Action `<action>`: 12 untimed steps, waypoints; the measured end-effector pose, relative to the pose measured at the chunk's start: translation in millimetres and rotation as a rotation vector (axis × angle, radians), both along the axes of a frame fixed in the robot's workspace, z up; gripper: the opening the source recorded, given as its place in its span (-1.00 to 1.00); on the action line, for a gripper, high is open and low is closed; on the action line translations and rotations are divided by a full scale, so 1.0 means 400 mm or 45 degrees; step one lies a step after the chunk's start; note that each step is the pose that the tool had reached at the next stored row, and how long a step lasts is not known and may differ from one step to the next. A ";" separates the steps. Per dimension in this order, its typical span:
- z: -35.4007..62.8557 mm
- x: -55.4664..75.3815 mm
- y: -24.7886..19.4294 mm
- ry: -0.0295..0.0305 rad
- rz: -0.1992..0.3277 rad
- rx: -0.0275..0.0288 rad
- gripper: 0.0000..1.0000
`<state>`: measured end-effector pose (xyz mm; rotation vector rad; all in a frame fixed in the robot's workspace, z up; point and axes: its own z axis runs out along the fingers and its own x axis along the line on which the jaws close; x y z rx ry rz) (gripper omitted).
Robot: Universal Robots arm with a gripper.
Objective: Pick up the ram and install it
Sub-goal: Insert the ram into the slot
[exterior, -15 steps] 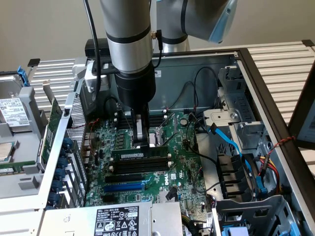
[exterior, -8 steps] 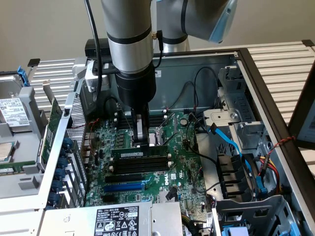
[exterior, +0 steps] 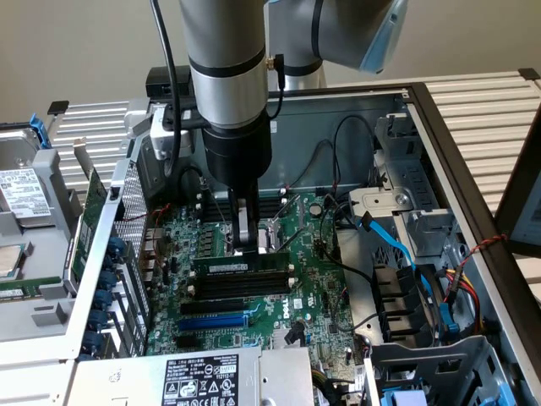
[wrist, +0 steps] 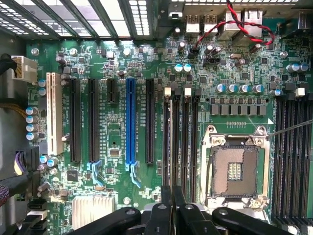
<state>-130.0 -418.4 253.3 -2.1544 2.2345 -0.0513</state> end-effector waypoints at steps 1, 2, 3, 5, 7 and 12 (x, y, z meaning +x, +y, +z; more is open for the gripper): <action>0.000 0.000 0.000 0.0000 0.000 0.0000 -0.74; 0.000 0.000 0.000 0.0000 0.000 -0.0001 -0.74; 0.000 0.000 0.000 0.0000 0.000 0.0000 -0.74; 0.000 0.000 0.000 0.0000 0.000 -0.0001 -0.74; 0.000 0.000 0.000 -0.0001 0.000 0.0000 -0.74; 0.000 -0.002 0.000 -0.0010 0.000 -0.0001 -0.74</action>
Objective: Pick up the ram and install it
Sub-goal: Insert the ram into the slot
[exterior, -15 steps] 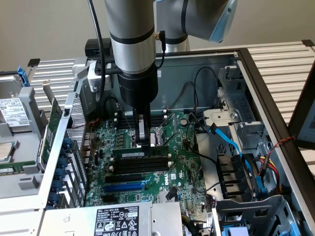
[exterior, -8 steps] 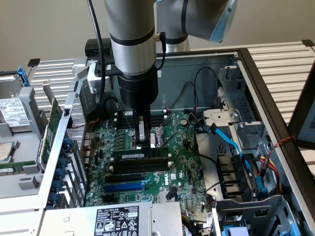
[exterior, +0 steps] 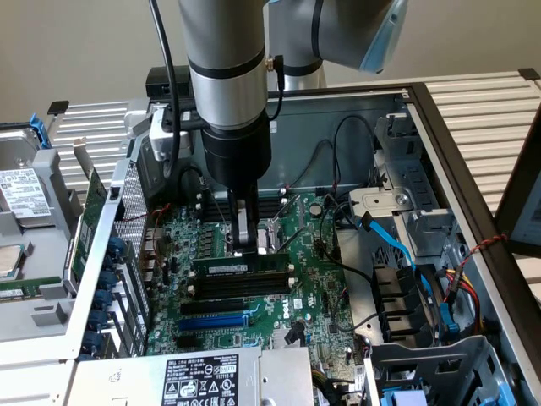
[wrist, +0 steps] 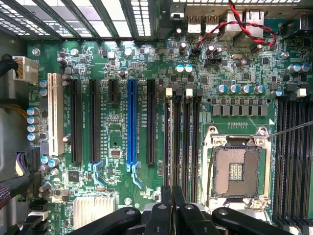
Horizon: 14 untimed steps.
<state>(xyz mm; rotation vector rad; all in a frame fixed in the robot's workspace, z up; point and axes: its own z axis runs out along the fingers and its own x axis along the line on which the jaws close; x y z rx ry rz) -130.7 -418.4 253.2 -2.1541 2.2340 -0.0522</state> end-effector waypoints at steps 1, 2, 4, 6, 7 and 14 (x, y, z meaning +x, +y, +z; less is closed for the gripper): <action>0.000 0.000 0.000 -0.0005 0.000 0.0001 -0.74; 0.000 -0.001 0.000 -0.0010 0.000 0.0000 -0.74; -0.001 -0.001 0.000 -0.0031 0.000 0.0001 -0.74; -0.003 -0.002 0.000 -0.0055 0.000 0.0000 -0.74; -0.004 -0.002 0.000 -0.0064 0.000 0.0000 -0.74; -0.010 -0.003 0.000 -0.0083 -0.001 0.0000 -0.74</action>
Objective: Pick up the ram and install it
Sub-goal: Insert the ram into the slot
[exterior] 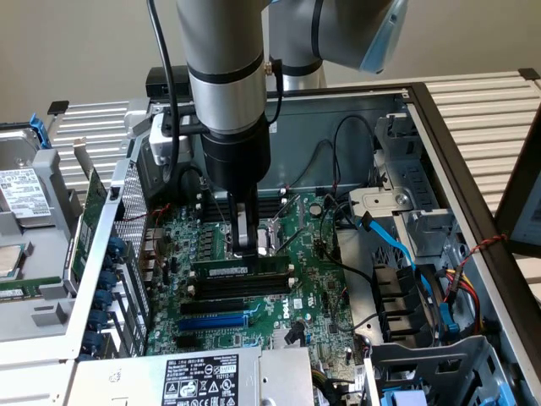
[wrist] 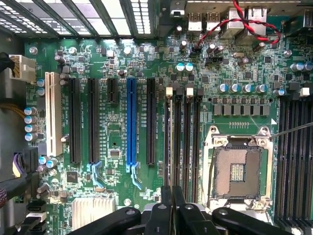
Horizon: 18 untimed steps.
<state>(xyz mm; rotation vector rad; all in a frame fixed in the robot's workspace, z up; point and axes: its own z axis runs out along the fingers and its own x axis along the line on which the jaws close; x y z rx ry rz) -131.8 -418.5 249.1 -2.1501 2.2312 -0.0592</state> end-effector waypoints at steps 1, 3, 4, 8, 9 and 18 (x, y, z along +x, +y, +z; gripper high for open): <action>-0.001 0.000 0.000 -0.0003 0.000 -0.0001 -0.74; -0.002 -0.001 0.000 -0.0014 0.000 -0.0001 -0.74; -0.002 -0.002 0.000 -0.0026 0.000 0.0000 -0.74; -0.004 -0.004 0.000 -0.0068 0.000 0.0002 -0.74; -0.005 -0.004 0.000 -0.0072 0.000 0.0001 -0.74; -0.011 -0.004 0.000 -0.0071 -0.002 -0.0003 -0.74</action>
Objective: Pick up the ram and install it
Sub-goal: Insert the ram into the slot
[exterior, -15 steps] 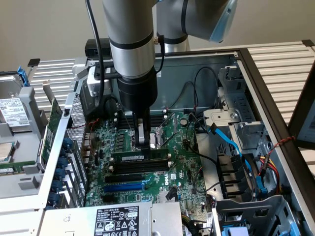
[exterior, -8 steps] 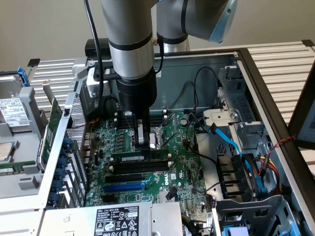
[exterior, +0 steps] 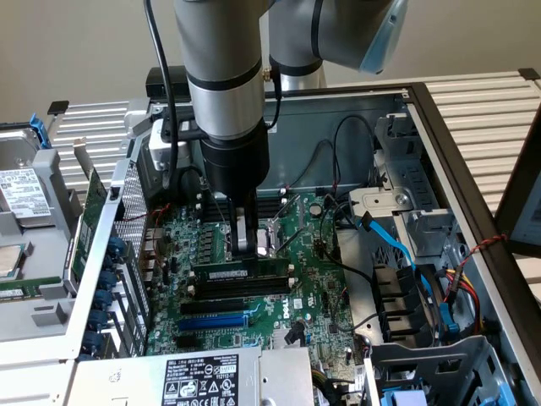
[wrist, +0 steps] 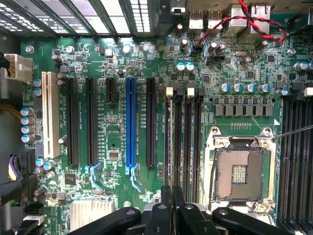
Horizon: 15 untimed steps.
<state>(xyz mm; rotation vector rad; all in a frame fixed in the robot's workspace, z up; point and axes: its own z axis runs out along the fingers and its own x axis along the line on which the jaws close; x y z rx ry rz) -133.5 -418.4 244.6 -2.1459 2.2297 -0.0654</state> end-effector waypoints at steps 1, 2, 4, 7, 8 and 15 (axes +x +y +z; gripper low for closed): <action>-0.001 0.000 0.000 -0.0002 0.000 0.0003 -0.74; -0.001 0.000 0.000 -0.0002 0.000 0.0004 -0.74; -0.006 -0.002 0.000 -0.0006 -0.002 0.0002 -0.74; -0.009 -0.003 -0.002 -0.0031 -0.011 0.0005 -0.74; -0.009 -0.003 -0.003 -0.0030 -0.018 0.0003 -0.74; -0.012 -0.004 -0.003 -0.0096 -0.024 0.0010 -0.74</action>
